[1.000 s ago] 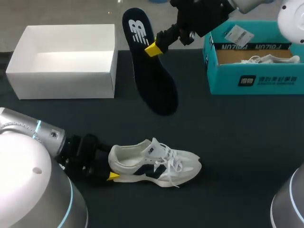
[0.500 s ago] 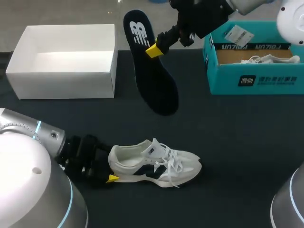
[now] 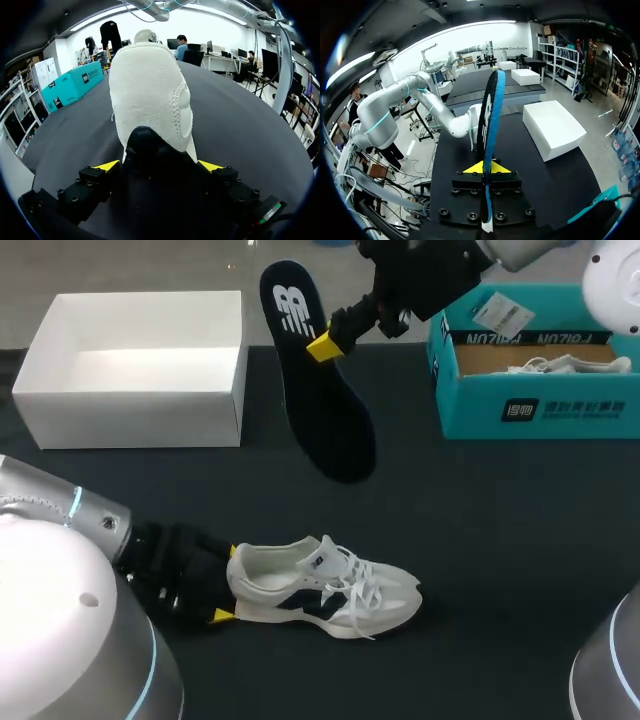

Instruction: Take the shoe out of the shoebox, open the shoe tongue, remove and reinsert the insole, then place the shoe into the shoebox

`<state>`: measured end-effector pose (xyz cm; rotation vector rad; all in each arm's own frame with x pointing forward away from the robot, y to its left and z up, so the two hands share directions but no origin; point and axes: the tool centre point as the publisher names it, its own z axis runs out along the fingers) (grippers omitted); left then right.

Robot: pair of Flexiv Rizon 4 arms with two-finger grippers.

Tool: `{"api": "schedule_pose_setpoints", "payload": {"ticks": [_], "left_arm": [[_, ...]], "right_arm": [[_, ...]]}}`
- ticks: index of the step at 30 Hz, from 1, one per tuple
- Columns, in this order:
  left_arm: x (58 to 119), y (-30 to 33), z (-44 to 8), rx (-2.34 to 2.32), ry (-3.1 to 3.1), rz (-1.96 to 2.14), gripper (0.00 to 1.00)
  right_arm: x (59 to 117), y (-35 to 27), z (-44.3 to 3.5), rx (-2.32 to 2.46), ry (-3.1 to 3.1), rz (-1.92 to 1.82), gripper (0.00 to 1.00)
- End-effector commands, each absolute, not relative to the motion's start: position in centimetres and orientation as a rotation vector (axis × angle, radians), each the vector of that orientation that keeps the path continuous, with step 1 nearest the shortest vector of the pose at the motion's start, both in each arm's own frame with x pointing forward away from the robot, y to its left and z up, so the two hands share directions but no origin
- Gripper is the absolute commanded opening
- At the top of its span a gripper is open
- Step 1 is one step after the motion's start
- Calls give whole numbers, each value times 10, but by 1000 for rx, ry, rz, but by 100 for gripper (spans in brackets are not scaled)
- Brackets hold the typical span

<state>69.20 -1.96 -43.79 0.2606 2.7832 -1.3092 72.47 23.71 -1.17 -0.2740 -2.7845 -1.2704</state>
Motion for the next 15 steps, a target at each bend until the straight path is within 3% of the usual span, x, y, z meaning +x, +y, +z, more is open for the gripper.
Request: {"api": "schedule_pose_setpoints", "payload": {"ticks": [1,15], "left_arm": [[693,0,-413,270,2815,-1242,100],[688,39,-340,432,2890,-907,100]], "right_arm": [[725,238,-13,-276,-2785,-1270,0],[725,238,-13,-276,-2785,-1270,0]]}}
